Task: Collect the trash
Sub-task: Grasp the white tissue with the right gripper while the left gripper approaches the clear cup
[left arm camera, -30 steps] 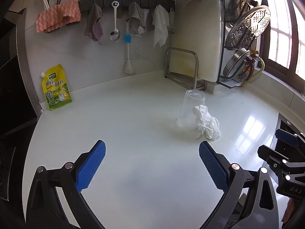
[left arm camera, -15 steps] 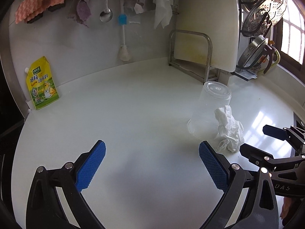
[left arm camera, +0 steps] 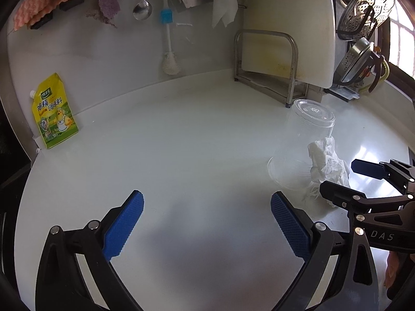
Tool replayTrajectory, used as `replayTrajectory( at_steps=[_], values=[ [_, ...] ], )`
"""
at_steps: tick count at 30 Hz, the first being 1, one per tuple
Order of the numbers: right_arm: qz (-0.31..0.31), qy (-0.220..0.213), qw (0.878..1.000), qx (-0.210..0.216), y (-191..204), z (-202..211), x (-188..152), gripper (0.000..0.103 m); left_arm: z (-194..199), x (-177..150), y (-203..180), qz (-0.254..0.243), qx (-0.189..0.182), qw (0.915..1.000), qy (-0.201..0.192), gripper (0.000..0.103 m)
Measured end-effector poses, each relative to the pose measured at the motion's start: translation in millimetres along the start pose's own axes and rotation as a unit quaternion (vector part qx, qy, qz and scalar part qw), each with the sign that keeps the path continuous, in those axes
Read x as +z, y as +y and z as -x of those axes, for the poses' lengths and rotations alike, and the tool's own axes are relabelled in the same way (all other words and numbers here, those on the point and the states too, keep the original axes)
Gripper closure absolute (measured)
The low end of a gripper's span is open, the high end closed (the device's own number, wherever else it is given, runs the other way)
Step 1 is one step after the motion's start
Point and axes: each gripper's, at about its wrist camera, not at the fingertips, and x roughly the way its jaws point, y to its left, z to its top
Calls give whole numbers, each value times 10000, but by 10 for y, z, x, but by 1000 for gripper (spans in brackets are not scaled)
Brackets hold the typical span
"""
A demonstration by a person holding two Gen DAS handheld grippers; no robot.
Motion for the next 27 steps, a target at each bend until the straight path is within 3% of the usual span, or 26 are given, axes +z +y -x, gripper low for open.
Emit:
replayTrajectory(
  at_steps=[1,3,7,16,27],
  values=[
    [17,51,10000,41,0,-15,-2,45,-2,-2,-11,-11,-4,10000,4,6],
    [10,169,9998,120,-12,-47,-14,61,-5,-4,-35,-23,-14,10000,29,6],
    [-99,167,9996,194,-55,-10,-67,77,8,11,-76,25,-82,10000,29,6],
    [-1032,-322,9941,22,-540,258,-87,79,-4,78,-382,16,-390,9992,-19,6],
    [-1629,-425,9851,347,-929,322,-135,79,-304,254,-815,-63,-491,9987,93,6]
  ],
)
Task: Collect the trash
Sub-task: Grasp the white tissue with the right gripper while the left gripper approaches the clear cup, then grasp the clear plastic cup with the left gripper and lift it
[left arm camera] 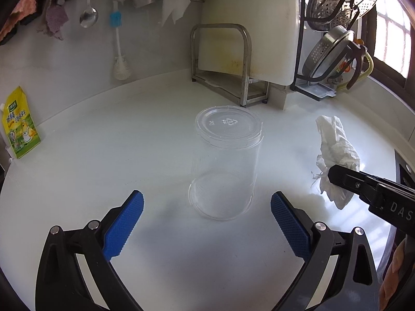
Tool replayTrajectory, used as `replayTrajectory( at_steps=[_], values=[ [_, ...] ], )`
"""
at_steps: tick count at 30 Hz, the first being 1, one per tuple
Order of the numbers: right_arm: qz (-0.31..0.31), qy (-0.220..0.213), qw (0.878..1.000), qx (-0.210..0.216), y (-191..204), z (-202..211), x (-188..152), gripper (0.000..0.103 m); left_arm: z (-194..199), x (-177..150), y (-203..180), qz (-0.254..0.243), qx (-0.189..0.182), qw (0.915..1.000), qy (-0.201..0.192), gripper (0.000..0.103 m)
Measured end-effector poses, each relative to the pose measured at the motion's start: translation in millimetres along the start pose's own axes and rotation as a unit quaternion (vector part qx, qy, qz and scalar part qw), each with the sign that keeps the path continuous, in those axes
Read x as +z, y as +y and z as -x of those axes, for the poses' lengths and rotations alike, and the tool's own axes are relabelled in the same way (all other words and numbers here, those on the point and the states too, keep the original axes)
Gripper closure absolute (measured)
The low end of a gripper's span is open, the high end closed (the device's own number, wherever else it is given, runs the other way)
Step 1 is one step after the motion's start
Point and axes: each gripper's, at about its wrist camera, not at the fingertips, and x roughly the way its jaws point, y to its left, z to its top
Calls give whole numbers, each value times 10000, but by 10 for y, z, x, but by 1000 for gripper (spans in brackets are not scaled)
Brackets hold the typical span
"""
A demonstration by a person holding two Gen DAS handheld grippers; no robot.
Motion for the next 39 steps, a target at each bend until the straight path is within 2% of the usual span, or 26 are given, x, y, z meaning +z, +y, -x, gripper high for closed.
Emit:
replayTrajectory(
  at_steps=[5,8,13,16,17,21,27,34,39],
  values=[
    [-62,58,9999,71,-34,-22,8,79,-178,99,-73,-31,-35,10000,82,6],
    [-63,68,9999,98,-28,-20,3,79,-261,159,-120,-117,112,9998,83,6],
    [-49,93,9999,124,-3,-32,2,79,-411,263,-95,4,315,9994,172,6],
    [-27,99,9999,111,8,-37,-3,79,-444,299,-65,76,300,9994,174,8],
    [-27,105,9999,111,10,-40,-5,79,-443,297,-52,96,277,9994,171,12],
    [18,122,9999,84,23,-49,-15,79,-480,279,-58,69,143,9994,305,45],
    [43,96,9999,53,41,-49,-36,79,-393,236,-52,82,81,9999,117,49],
    [125,-9,9999,-37,91,-26,-105,79,-241,130,-37,-25,317,9995,-89,49],
    [108,-281,9995,-133,108,93,-156,79,-114,78,-73,-202,484,9983,-269,49]
  ],
)
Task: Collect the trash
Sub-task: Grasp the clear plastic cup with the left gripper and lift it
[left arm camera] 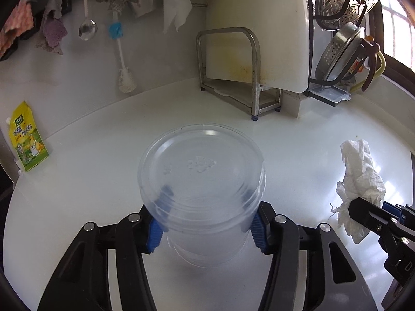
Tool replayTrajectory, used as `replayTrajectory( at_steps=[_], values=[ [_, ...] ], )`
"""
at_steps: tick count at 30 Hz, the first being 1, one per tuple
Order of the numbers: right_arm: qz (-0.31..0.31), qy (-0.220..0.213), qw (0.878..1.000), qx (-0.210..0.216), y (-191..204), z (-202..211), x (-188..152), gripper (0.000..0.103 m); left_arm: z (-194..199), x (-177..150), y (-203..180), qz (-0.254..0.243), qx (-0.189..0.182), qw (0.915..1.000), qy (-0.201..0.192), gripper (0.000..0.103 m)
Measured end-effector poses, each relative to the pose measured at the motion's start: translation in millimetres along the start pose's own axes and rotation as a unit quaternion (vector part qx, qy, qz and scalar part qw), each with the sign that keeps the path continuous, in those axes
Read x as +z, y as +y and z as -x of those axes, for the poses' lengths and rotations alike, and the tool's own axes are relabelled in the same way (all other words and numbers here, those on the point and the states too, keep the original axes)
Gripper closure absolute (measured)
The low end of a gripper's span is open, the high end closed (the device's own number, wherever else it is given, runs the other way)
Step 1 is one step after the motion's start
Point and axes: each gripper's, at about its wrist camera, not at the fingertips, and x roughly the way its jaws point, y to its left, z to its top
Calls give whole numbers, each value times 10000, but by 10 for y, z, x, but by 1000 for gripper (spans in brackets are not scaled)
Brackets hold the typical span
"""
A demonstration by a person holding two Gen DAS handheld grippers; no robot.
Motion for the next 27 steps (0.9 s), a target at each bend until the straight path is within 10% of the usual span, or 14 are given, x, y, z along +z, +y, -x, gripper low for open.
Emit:
replayTrajectory(
  at_steps=[16,27],
  values=[
    [-47,-535,9985,-48,100,647,-319,79,787,-308,275,154,-128,9987,-470,49],
    [-94,-853,9956,-372,519,1760,-1351,79,1986,-1026,668,433,-396,9970,-499,49]
  ],
)
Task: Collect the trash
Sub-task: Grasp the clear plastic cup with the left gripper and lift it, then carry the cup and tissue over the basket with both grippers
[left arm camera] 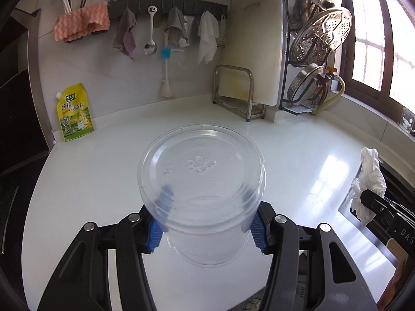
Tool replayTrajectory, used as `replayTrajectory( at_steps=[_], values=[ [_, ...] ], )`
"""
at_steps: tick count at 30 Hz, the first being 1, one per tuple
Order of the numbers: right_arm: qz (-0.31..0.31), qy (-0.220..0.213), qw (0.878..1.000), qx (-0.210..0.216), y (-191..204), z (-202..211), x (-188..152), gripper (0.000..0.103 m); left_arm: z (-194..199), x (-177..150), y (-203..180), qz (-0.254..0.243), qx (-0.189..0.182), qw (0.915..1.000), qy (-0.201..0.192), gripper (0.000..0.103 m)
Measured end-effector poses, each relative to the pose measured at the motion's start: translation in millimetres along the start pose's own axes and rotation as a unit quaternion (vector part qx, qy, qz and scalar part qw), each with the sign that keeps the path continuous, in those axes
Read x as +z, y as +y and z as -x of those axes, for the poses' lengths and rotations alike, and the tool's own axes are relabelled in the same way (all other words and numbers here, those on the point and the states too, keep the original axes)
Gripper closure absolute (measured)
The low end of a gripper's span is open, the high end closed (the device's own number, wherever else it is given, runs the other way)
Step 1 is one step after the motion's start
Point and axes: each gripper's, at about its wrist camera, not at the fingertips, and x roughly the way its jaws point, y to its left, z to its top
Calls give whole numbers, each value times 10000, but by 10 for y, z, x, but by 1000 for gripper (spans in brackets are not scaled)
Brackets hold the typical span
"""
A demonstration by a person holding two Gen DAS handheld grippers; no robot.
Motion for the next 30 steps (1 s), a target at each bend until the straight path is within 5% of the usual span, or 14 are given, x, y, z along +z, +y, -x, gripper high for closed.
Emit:
replayTrajectory(
  at_steps=[10,17,30],
  values=[
    [56,298,9993,-234,144,705,-922,79,681,-693,-133,-257,-267,9989,292,49],
    [298,493,9980,-271,249,925,-1268,79,888,-1052,-173,-338,-416,9971,531,49],
    [478,1085,9926,-282,306,726,-1640,79,765,-1429,-212,-397,-402,9929,1042,47]
  ],
)
